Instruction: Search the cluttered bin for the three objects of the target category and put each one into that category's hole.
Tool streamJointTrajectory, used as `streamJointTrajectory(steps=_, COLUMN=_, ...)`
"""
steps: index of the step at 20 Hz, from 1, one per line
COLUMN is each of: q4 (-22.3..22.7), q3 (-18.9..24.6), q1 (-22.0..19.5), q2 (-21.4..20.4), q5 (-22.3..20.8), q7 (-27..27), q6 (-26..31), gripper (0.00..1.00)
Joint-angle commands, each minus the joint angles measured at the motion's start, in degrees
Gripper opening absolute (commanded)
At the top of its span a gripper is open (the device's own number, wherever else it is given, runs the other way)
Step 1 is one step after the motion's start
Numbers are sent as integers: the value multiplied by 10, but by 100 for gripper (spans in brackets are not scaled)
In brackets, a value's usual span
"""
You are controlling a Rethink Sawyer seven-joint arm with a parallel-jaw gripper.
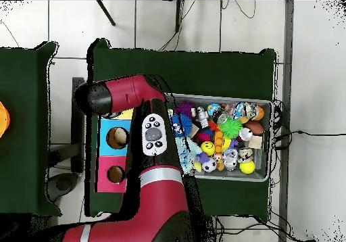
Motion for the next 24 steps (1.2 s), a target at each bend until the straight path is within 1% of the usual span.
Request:
streamJointTrajectory(steps=1, q4=-39, q3=47, q1=-68, q2=172, q5=-77, q7=-39, q6=-203, gripper=0)
streamJointTrajectory(steps=10, q4=-19, q3=32, q1=-61, q2=145, q5=-91, q7=-32, q6=-187, gripper=0)
streamJointTrajectory(steps=15, q4=-16, q3=26, q1=-59, q2=139, q5=-90, q7=-23, q6=-183, gripper=0)
streamJointTrajectory(steps=18, q4=-14, q3=25, q1=-59, q2=139, q5=-79, q7=-17, q6=-163, gripper=0)
streamJointTrajectory(steps=19, q4=-14, q3=24, q1=-58, q2=138, q5=-77, q7=-14, q6=-158, gripper=100)
streamJointTrajectory(steps=24, q4=-17, q3=18, q1=-52, q2=137, q5=-67, q7=0, q6=-134, gripper=100)
